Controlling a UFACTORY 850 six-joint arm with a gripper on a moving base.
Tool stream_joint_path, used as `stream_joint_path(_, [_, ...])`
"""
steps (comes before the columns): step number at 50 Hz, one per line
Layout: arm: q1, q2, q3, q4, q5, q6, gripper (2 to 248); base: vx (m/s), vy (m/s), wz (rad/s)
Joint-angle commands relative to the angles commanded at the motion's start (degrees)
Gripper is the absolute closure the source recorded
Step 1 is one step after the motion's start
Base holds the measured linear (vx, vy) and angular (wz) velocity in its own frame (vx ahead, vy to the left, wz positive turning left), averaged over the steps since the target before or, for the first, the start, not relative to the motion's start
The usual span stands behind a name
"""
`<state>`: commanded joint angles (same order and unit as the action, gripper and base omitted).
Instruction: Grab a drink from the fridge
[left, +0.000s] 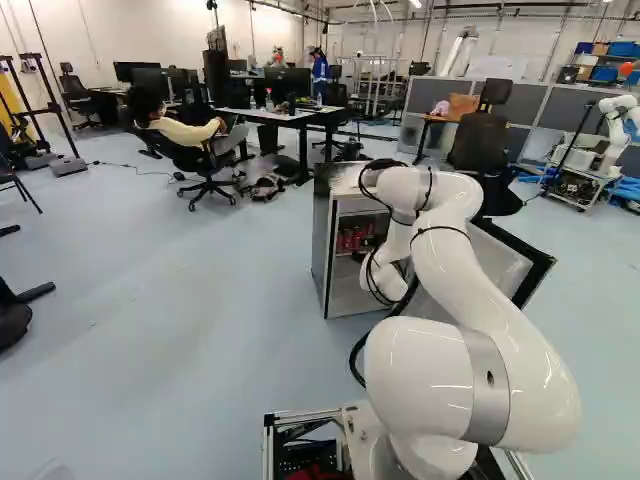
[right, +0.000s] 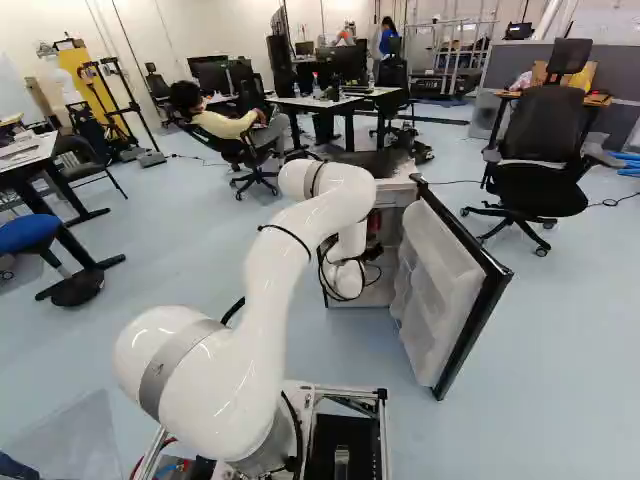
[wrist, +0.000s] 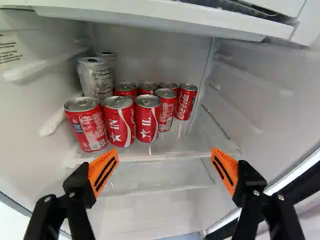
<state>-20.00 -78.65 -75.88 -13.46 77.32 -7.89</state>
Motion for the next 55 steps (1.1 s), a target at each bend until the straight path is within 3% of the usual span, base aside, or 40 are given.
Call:
stream_joint_path(26, [0.6, -2.6, -5.0, 0.0, 0.0, 0.0, 3, 0.0, 0.0, 0.0])
stream_joint_path(42, [0.6, -2.7, -5.1, 0.0, 0.0, 0.0, 4, 0.0, 0.0, 0.0])
stream_joint_path(43, [0.6, -2.7, -5.1, 0.0, 0.0, 0.0, 17, 0.0, 0.0, 0.0])
stream_joint_path(47, [0.6, -2.7, -5.1, 0.0, 0.0, 0.0, 17, 0.0, 0.0, 0.0])
stream_joint_path(48, [0.6, -2.7, -5.1, 0.0, 0.0, 0.0, 30, 0.0, 0.0, 0.0])
stream_joint_path(53, [0.6, -2.7, -5.1, 0.0, 0.0, 0.0, 30, 0.0, 0.0, 0.0])
stream_joint_path(55, [0.6, -2.7, -5.1, 0.0, 0.0, 0.0, 42, 0.0, 0.0, 0.0])
